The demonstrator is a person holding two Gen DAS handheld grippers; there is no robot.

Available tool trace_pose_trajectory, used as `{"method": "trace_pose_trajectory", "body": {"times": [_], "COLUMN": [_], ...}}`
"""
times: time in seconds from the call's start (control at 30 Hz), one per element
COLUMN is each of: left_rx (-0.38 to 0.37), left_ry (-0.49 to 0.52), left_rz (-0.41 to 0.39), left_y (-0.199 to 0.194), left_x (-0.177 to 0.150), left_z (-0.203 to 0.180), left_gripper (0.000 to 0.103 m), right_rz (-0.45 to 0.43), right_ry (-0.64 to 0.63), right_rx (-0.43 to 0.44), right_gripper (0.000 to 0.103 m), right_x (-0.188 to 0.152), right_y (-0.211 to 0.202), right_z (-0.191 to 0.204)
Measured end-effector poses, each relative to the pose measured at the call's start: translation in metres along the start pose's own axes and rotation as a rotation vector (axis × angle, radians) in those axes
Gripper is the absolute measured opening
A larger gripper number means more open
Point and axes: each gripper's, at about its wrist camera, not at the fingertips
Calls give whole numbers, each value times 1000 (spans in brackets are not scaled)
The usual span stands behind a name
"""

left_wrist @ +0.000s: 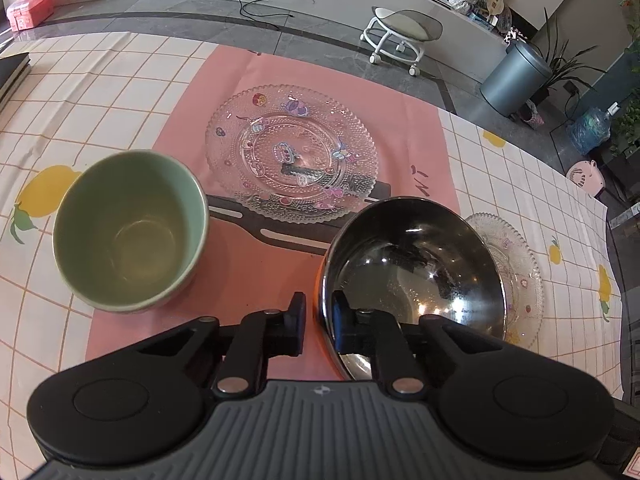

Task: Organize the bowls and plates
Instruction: 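Lift and carry the stacked orange bowl toward the runner's end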

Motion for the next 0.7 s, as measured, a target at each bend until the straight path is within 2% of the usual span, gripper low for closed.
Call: {"method": "trace_pose_trajectory", "body": {"times": [0.17, 0.37, 0.7], "left_rx": [27, 39, 45], "left_ry": [24, 55, 63], "left_rz": [-8, -28, -100], "left_y": [-5, -24, -82], "left_x": [-1, -7, -28], "left_z": [-7, -12, -14], "left_gripper": [10, 10, 10], "right_rz": [7, 9, -35], "right_ry": [13, 21, 0], "right_rx": [-18, 3, 47], "right_gripper": [16, 15, 15], "right_x": [0, -6, -28], "right_y": [-1, -12, -61], "right_z": [1, 0, 11]}}
Point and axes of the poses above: each gripper's, at about its wrist camera, not at the fingertips, and y roughly the way its jaws point, z to its left, x to its top, and after that the axes turned 3 degrees about x, right-handed
